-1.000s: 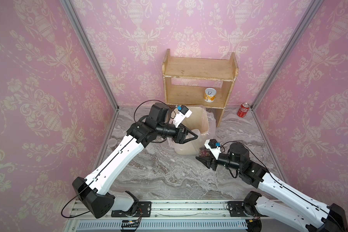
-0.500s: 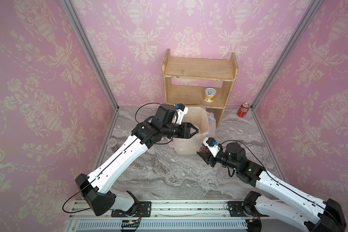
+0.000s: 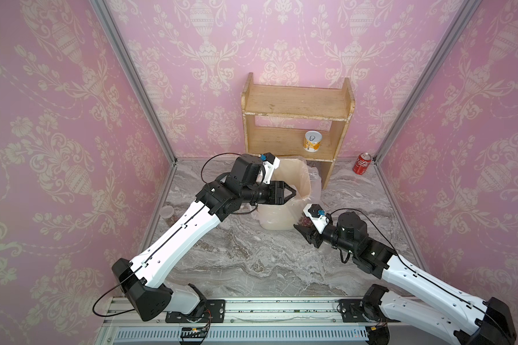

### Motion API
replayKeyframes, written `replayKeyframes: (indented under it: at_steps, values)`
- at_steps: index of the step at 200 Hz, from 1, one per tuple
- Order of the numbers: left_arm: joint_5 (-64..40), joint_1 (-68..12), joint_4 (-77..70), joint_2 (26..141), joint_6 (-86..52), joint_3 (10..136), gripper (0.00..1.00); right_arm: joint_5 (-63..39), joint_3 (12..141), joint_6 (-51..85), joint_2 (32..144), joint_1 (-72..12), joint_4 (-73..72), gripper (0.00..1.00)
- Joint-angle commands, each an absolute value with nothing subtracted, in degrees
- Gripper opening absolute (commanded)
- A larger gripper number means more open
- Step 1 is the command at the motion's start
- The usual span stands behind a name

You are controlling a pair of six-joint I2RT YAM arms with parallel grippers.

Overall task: Empty the moldy dried flower tea in the jars
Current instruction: Unscrew the lid from the jar.

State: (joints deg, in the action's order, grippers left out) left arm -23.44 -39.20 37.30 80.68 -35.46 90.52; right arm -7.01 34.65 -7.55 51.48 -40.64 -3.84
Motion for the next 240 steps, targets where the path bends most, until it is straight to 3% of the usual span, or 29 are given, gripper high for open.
replayKeyframes:
  at_steps: [1,102,132,182,240]
  values:
    - [-18.92,-38.04,34.69,80.51,-34.90,93.58,0.18,-11.69,33.74,-12.15,49.22,-42.12,-5.44,0.25]
    - [-22.28,-37.19,38.06,80.78,-28.99,96.42,0.24,-12.73,33.35,-11.96,48.82,-42.27,-5.49,0.26]
    - [-18.11,-37.20,41.55,79.09,-21.47,96.30,0.27,-11.73,32.35,-11.57,46.94,-42.22,-5.89,0.26]
    - [-10.30,-37.41,40.10,70.76,-12.56,87.86,0.25,-8.39,29.06,-10.38,41.38,-42.26,-5.85,0.26]
    - [-14.28,-39.25,34.99,65.84,-10.43,78.28,0.25,-4.30,27.16,-9.20,34.83,-42.23,-6.34,0.25]
